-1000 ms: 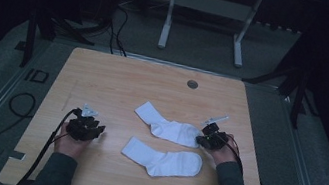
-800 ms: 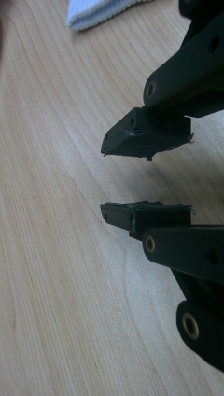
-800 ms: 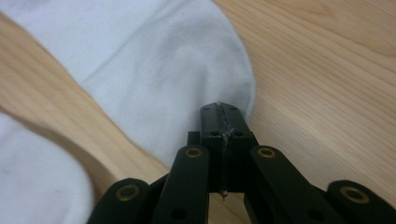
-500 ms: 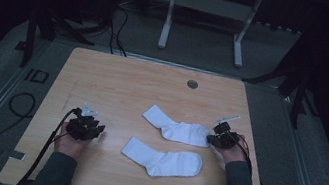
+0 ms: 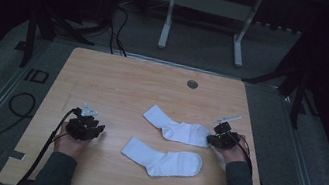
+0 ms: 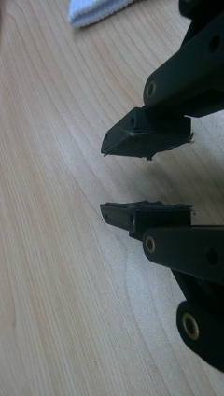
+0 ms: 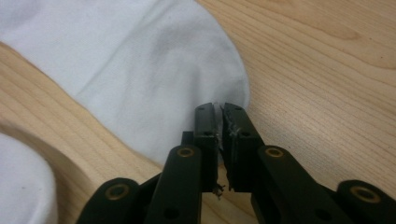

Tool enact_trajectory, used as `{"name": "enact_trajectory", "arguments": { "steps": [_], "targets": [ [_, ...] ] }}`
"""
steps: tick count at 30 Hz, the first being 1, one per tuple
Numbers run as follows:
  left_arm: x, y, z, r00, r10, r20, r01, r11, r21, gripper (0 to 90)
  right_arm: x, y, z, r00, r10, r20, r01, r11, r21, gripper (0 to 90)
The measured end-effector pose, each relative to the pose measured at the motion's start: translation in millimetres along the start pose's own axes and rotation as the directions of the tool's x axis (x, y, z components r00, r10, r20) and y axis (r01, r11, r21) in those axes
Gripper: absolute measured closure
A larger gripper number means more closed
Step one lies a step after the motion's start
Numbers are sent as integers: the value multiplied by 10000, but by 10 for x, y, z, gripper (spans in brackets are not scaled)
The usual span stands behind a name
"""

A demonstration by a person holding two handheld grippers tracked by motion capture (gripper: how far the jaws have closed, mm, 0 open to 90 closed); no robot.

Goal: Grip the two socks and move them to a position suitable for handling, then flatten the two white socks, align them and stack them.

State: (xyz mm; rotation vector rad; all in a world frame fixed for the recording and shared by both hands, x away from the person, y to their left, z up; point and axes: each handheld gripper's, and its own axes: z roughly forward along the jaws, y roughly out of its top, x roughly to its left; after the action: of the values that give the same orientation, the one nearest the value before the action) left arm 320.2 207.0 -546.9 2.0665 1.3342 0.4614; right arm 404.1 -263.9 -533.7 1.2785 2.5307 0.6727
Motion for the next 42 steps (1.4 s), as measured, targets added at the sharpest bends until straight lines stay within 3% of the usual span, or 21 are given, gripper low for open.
{"name": "enact_trajectory", "arguments": {
  "steps": [8, 14, 23, 27, 38, 42],
  "targets": [
    [-4, 7, 9, 10000, 7, 8, -7, 10000, -23, 653, 183, 168, -238, 9987, -503, -24, 499, 9955, -802, 758],
    [2, 7, 2, 10000, -3, 14, 3, 10000, -23, 652, 380, 311, -271, 9941, -1027, -361, 986, 9900, -1008, 734],
    [-2, 6, 1, 10000, 13, -4, -13, 10000, -63, 651, 682, 421, -119, 9797, -1811, -863, 1740, 9811, -845, 674],
    [-3, 6, -2, 10000, 18, -5, -18, 10000, -53, 650, 852, 470, 43, 9714, -2128, -1056, 2080, 9766, -546, 641],
    [-3, 4, -1, 10000, 29, -9, -29, 10000, -50, 649, 1066, 529, 342, 9582, -2578, -1240, 2603, 9655, 38, 544],
    [-3, 4, 1, 10000, 31, -4, -31, 10000, -49, 649, 1064, 555, 359, 9608, -2510, -1178, 2530, 9675, 28, 573]
  ]
}}
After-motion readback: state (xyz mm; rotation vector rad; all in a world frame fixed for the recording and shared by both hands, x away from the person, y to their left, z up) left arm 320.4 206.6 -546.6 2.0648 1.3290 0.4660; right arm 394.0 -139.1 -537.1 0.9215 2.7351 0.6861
